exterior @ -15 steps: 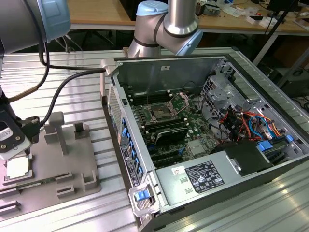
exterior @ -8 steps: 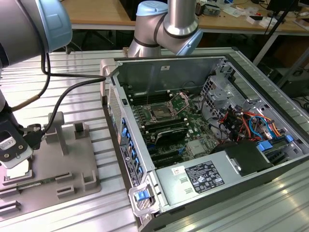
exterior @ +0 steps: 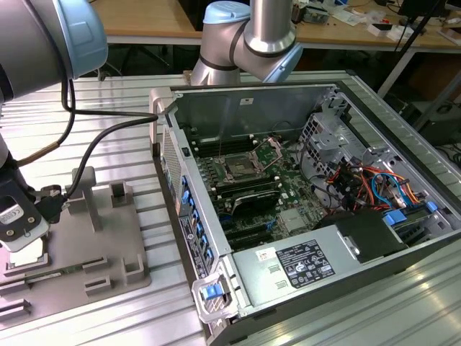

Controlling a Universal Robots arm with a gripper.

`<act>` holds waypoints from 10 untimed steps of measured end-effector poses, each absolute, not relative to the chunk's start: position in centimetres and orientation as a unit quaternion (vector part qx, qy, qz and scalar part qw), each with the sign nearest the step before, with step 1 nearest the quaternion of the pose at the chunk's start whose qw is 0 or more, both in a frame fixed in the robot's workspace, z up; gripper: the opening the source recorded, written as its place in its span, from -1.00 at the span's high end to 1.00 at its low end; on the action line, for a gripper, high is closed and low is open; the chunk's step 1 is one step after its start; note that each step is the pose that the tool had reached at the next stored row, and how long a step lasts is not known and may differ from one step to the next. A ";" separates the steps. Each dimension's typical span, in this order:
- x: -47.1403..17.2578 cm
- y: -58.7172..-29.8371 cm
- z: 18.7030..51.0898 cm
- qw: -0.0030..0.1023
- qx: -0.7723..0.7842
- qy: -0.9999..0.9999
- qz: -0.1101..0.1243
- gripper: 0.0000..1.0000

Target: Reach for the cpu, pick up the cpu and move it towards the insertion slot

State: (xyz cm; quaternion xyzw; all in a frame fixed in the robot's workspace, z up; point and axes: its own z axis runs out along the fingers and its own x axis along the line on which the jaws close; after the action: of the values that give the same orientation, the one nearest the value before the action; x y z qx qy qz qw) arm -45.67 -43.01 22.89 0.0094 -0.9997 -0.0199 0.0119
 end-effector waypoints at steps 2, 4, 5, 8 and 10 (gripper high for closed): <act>-45.7 -43.0 22.9 0.012 0.009 -1.000 -0.020 -0.20; -45.7 -43.0 22.9 0.012 0.009 -1.000 -0.020 -0.20; -45.7 -43.0 22.9 0.012 0.009 -1.000 -0.020 -0.22; -45.7 -43.0 22.9 0.012 0.009 -1.000 -0.020 -0.35; -45.7 -43.0 22.9 0.012 0.009 -1.000 -0.020 -0.35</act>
State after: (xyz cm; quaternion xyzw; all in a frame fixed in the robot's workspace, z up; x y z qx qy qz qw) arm -45.68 -43.03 22.85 0.0094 -0.9997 -0.0199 0.0119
